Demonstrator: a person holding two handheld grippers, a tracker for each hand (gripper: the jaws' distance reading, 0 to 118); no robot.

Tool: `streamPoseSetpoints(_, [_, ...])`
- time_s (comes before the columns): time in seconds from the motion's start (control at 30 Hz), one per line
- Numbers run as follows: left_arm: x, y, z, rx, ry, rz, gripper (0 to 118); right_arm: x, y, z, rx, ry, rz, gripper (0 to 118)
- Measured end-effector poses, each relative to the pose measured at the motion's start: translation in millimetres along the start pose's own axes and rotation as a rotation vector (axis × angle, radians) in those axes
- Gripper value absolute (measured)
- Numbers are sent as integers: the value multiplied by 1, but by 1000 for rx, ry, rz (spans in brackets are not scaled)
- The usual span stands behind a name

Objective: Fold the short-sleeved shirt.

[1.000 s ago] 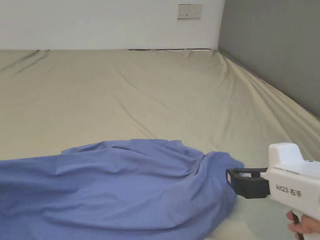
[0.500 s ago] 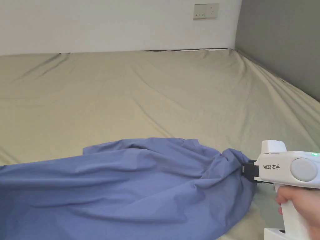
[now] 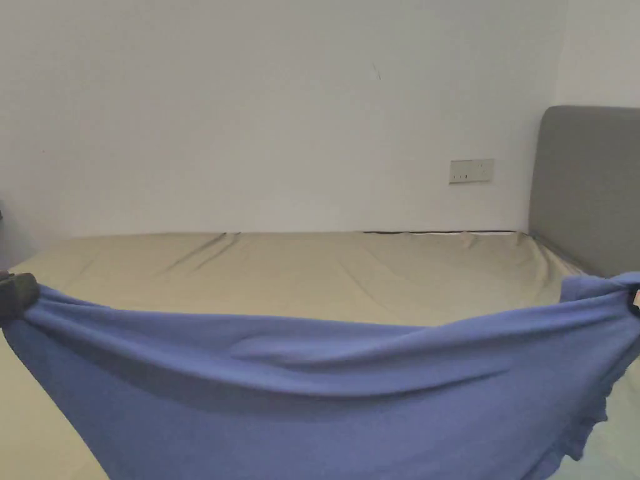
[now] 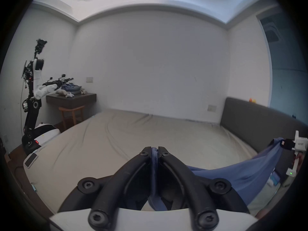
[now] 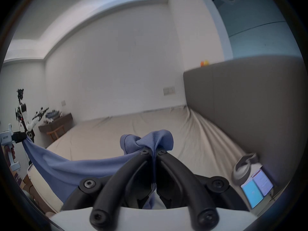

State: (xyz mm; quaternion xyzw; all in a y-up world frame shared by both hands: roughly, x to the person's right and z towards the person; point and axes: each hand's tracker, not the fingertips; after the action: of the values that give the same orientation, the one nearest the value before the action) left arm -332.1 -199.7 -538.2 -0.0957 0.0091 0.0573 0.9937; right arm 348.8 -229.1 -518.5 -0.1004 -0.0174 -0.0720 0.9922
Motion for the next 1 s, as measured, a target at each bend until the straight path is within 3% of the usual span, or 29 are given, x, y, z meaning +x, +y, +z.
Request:
streamPoseSetpoints(0.2, [-7, 56, 17, 78, 12, 49, 3, 2, 66, 30, 101, -12, 107, 2])
streamPoseSetpoints(0.33, [11, 84, 0, 108, 26, -4, 3, -7, 95, 14, 126, -50, 158, 2])
streamPoseSetpoints(0.63, [42, 125, -112, 114, 104, -64, 3, -16, 139, -110, 146, -160, 223, 2])
streamPoseSetpoints(1.0, [52, 126, -263, 116, 188, -87, 3, -34, 164, -254, 186, -202, 233, 2])
